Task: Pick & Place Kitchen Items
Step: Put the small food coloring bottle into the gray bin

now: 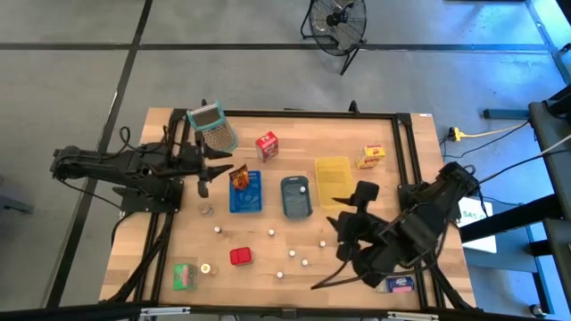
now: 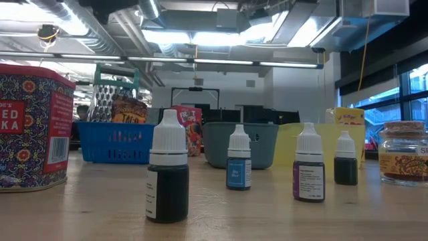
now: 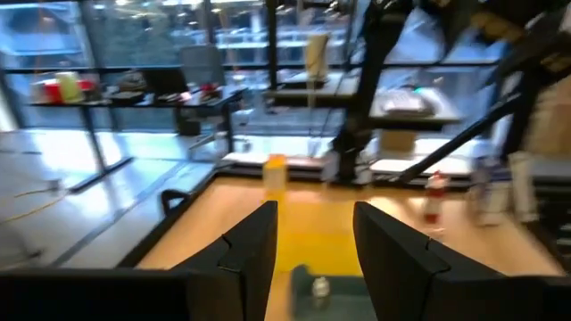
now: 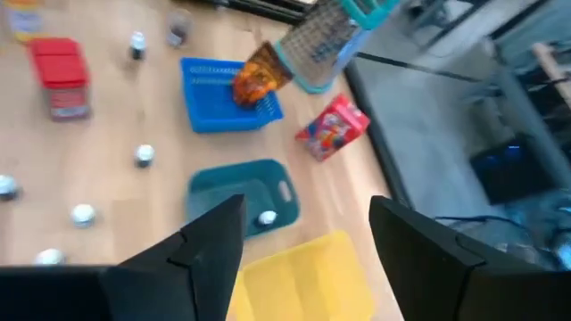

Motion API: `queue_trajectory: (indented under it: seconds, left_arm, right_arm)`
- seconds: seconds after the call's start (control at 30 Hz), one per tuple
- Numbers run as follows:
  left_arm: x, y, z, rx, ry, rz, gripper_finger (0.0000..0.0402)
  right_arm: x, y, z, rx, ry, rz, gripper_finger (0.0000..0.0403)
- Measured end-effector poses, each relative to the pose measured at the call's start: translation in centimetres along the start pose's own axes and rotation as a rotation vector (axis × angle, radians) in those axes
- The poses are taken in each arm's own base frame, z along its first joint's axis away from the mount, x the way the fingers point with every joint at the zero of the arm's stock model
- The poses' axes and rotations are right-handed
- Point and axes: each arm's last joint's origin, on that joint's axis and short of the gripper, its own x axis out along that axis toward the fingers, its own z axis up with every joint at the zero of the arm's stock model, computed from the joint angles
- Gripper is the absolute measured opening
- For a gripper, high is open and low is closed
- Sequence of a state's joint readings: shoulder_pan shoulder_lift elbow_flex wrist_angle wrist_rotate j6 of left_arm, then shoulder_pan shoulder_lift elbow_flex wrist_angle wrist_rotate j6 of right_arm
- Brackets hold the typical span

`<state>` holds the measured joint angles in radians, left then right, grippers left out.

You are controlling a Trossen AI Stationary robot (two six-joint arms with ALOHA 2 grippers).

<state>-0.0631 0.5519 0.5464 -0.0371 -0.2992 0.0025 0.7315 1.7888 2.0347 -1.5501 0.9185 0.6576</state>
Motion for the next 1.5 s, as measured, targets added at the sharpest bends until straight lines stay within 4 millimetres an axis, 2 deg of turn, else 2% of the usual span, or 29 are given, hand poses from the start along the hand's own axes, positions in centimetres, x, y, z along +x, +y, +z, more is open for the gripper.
queue_trajectory:
  seconds: [0.13, 0.27, 0.5, 0.73, 0.9, 1.03, 1.1, 1.2, 1.33, 1.5]
  left_arm:
    - [0.8, 0.0, 0.0, 0.028, -0.011, 0.073, 0.0144]
    - [1.4, -0.3, 0.2, 0.032, -0.045, 0.058, 0.0144]
    - [2.1, -0.5, 0.8, 0.198, -0.106, 0.080, 0.0144]
    - [3.3, -0.8, 0.4, 0.315, -0.084, 0.085, 0.0143]
    - [4.1, -1.1, -0.3, 0.341, -0.043, 0.077, 0.0143]
    - [4.3, -1.1, -0.5, 0.389, -0.023, 0.078, 0.0143]
    - [4.3, -1.1, -0.5, 0.398, -0.020, 0.088, 0.0143]
    - [4.2, -1.1, -0.6, 0.396, -0.007, 0.088, 0.0143]
    - [4.2, -1.1, -1.1, 0.394, 0.039, 0.079, 0.0143]
    - [4.2, -1.1, -1.3, 0.421, 0.062, 0.077, 0.0143]
  right_arm:
    - [-0.4, -0.1, -0.4, -0.036, -0.025, -0.035, 0.0241]
    - [-0.4, 0.1, -0.9, -0.068, -0.053, -0.080, 0.0241]
    - [1.5, 1.3, -2.3, -0.132, 0.012, -0.110, 0.0241]
    - [3.6, 2.0, -3.1, -0.076, 0.049, -0.131, 0.0241]
    - [3.9, 1.6, -2.9, -0.067, 0.089, -0.102, 0.0240]
    - [1.9, -1.4, -2.1, -0.021, 0.111, -0.024, 0.0240]
    - [0.5, -3.6, -2.0, -0.029, 0.105, 0.037, 0.0240]
    - [-1.6, -7.4, -2.2, 0.048, 0.053, 0.075, 0.0240]
    - [-4.0, -12.0, -3.8, 0.168, -0.008, 0.119, 0.0240]
    - [-4.5, -14.7, -7.1, 0.265, -0.010, 0.130, 0.0240]
